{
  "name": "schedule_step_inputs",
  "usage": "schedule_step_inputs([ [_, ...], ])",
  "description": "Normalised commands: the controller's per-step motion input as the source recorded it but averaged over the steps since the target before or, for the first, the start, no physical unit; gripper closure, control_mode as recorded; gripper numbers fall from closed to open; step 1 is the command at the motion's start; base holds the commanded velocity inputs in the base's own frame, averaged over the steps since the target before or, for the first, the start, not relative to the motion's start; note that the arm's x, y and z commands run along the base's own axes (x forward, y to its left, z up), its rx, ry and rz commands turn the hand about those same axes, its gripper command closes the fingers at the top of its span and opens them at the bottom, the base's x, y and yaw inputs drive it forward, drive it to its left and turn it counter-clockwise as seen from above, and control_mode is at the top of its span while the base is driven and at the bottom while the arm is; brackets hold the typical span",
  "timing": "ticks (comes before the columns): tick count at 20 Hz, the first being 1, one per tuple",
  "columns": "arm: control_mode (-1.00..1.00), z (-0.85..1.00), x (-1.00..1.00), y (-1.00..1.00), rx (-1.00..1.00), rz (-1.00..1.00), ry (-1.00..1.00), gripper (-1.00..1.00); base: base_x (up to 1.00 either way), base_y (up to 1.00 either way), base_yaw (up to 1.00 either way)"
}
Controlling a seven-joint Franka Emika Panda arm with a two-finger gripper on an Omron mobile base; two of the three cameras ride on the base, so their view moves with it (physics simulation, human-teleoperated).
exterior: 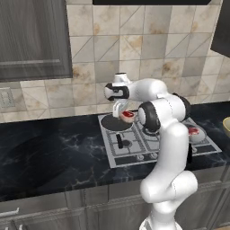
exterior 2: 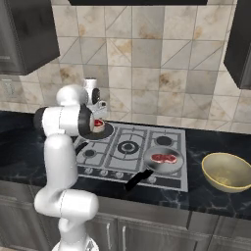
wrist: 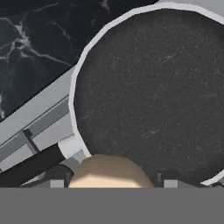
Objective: Place one of the steaks on the plate and the other in the bowl. Then place the bowl in the fridge.
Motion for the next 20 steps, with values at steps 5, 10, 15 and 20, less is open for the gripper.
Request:
schedule_step_inputs([
  [5,-1.00,0.58,-1.00,-0.72,0.00,-0.36,-0.06,1.00,0.00,0.00,0.00],
  [10,-1.00,0.92,-0.62,-0.83,0.00,-0.46,0.05,1.00,0.00,0.00,0.00],
  [15,-1.00,0.19,-0.44,-0.62,-0.03,-0.47,0.12,1.00,0.00,0.00,0.00],
  [20,-1.00,0.00,-0.71,-0.33,-0.03,-0.38,0.09,1.00,0.00,0.00,0.00],
])
